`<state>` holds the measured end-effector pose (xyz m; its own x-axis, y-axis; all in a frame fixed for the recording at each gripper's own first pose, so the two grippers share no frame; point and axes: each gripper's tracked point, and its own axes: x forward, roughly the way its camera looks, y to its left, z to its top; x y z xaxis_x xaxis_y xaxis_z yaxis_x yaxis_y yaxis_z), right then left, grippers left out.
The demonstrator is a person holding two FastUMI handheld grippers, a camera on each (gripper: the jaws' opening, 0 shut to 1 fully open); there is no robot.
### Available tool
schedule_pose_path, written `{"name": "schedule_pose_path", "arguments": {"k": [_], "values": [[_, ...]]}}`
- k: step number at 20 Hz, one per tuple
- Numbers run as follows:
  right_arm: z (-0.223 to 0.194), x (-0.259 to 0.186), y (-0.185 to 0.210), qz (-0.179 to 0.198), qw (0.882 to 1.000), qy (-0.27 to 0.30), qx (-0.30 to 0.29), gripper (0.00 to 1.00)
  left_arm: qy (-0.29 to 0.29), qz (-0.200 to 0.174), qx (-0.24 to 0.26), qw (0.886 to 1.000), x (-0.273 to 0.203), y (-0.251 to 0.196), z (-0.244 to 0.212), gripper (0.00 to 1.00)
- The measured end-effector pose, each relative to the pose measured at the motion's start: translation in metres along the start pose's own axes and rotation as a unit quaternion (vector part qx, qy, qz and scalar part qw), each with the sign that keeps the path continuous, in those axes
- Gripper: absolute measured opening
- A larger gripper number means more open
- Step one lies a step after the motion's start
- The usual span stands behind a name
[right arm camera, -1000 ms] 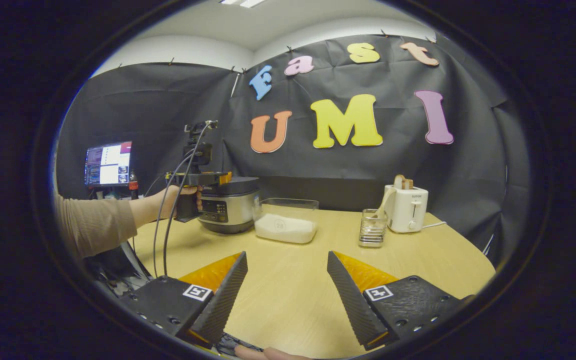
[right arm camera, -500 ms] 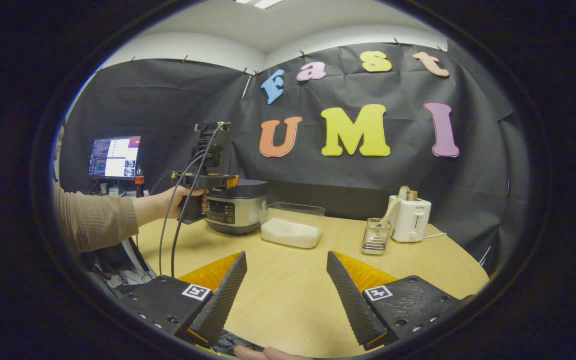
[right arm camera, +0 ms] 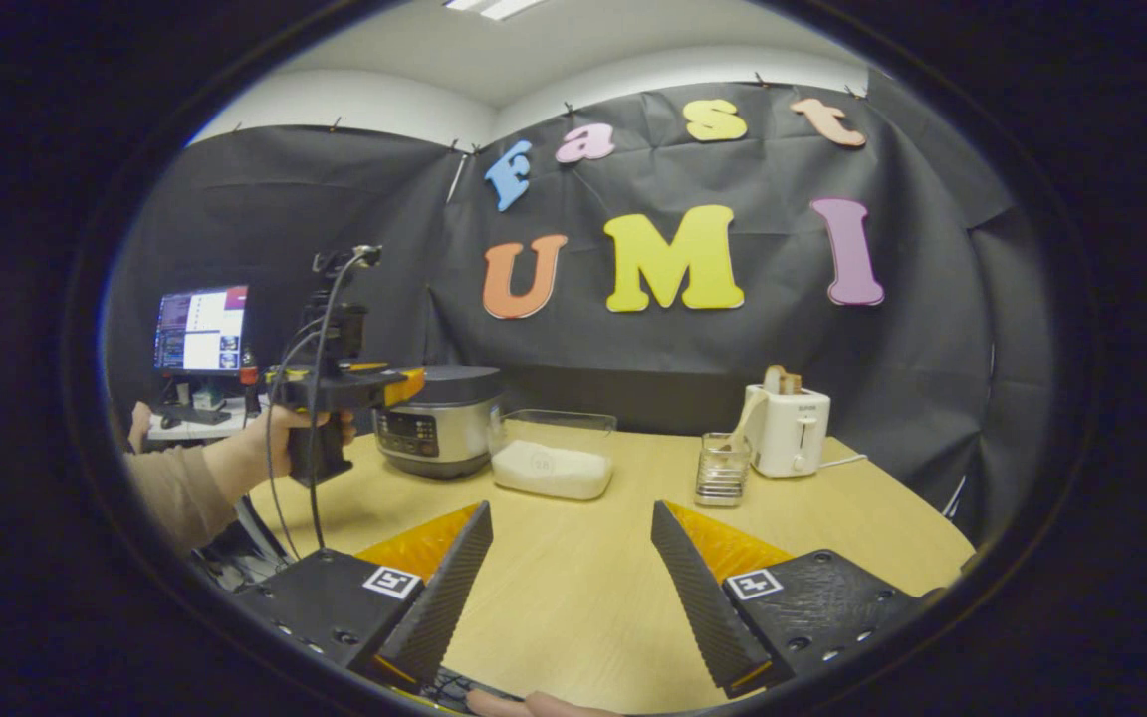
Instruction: Close the left gripper, press the button to open the rice cooker; take a wooden spoon from the chopstick holder with the right hand, scoop a spoonful of rice and pour it into the rice cooker, then put the wooden spoon back into the chopstick holder.
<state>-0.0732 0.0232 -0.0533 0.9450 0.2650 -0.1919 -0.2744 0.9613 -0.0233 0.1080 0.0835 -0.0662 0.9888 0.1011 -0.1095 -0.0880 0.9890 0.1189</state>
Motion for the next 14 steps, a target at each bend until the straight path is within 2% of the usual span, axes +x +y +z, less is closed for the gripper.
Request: {"name": "schedule_pose_path", "arguments": {"k": [2,3,4,6,8,9,10,14], "values": [[0.014,0.001,0.002,-0.012,1.0,-0.007,-0.004,0.96,-0.026,-0.022,0.02,0.999,-0.039,-0.023,0.011,0.91],[0.023,0.003,0.005,-0.017,1.0,-0.013,-0.01,0.96,-0.037,-0.032,0.036,0.998,-0.056,-0.036,0.017,0.84],[0.029,0.004,0.005,-0.025,0.999,-0.019,-0.017,0.96,-0.046,-0.031,0.054,0.997,-0.069,-0.045,0.026,0.92],[0.046,0.004,0.006,-0.042,0.998,-0.034,-0.036,0.95,-0.054,-0.014,0.083,0.995,-0.096,-0.057,0.039,0.96],[0.063,0.001,0.009,-0.054,0.996,-0.047,-0.05,0.95,-0.061,-0.014,0.081,0.995,-0.126,-0.078,0.051,0.96],[0.07,-0.002,0.01,-0.057,0.996,-0.055,-0.052,0.96,-0.066,-0.024,0.076,0.995,-0.138,-0.091,0.057,0.94],[0.078,-0.006,0.011,-0.058,0.995,-0.063,-0.053,0.95,-0.07,-0.035,0.073,0.994,-0.15,-0.104,0.062,0.96],[0.111,-0.018,0.003,-0.083,0.989,-0.096,-0.077,0.96,-0.025,-0.03,0.049,0.998,-0.18,-0.11,0.054,0.98]]}}
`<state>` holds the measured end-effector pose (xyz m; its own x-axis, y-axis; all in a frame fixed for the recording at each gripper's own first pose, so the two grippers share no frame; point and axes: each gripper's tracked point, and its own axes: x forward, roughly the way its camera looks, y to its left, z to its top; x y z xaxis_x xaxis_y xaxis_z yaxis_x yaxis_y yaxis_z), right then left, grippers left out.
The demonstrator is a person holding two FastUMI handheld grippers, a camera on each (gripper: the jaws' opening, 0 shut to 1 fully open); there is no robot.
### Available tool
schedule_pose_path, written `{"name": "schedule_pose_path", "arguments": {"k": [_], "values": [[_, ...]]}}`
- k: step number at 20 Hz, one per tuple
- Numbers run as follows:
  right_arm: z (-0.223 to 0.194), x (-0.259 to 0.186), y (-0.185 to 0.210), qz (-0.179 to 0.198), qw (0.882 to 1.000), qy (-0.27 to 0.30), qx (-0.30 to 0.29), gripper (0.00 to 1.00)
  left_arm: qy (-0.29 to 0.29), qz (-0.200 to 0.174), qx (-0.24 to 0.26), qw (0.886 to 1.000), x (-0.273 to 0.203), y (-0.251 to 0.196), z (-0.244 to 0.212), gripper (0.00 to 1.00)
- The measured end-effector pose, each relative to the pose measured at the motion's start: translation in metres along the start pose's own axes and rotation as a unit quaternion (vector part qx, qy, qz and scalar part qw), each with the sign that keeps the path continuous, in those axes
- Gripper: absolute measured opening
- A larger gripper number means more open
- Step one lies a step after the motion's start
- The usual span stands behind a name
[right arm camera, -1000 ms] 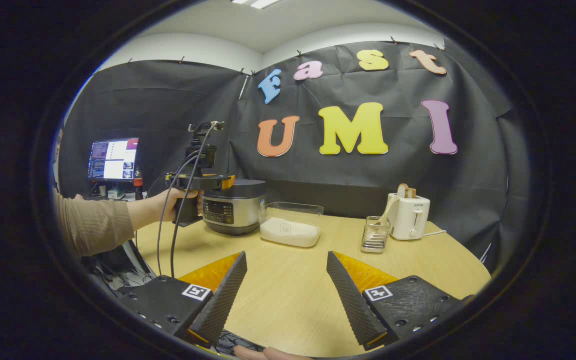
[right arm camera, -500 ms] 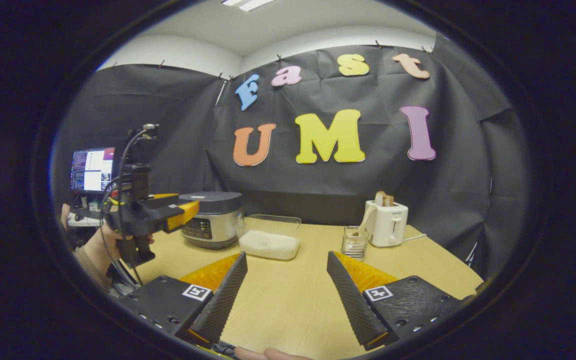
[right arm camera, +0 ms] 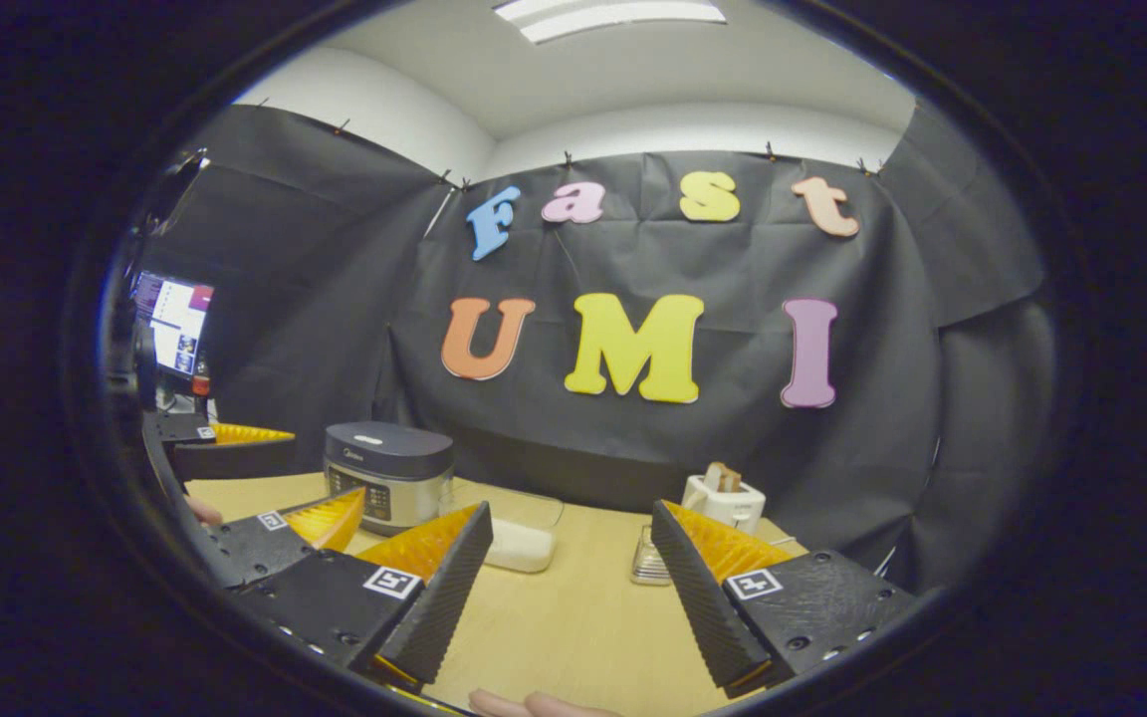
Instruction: Close the left gripper, press the button to open the rice cooker; take a wooden spoon from the chopstick holder with the right hand, scoop a spoonful of rice and pour it into the rice cooker, then put the wooden spoon back into the chopstick holder.
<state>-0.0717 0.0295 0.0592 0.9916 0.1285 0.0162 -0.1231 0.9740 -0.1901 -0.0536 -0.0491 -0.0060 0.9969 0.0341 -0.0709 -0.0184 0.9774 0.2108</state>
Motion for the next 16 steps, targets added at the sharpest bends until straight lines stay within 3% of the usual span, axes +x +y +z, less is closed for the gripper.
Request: {"name": "schedule_pose_path", "arguments": {"k": [6,8,12,16], "values": [[-0.008,0.008,-0.004,-0.02,0.999,0.038,0.027,0.95,0.033,0.012,-0.079,0.996,-0.01,0.016,0.001,0.99],[-0.022,0.014,-0.01,-0.035,0.998,0.047,0.031,0.96,0.03,-0.003,-0.081,0.996,-0.01,0.013,-0.002,0.99],[-0.063,0.022,-0.009,-0.039,0.995,0.087,0.017,0.96,0.043,0.007,-0.082,0.996,0.008,0.035,-0.015,0.99],[-0.067,0.025,-0.018,-0.043,0.994,0.095,0.024,0.96,0.054,0.016,-0.113,0.992,0.011,0.051,-0.019,0.99]]}}
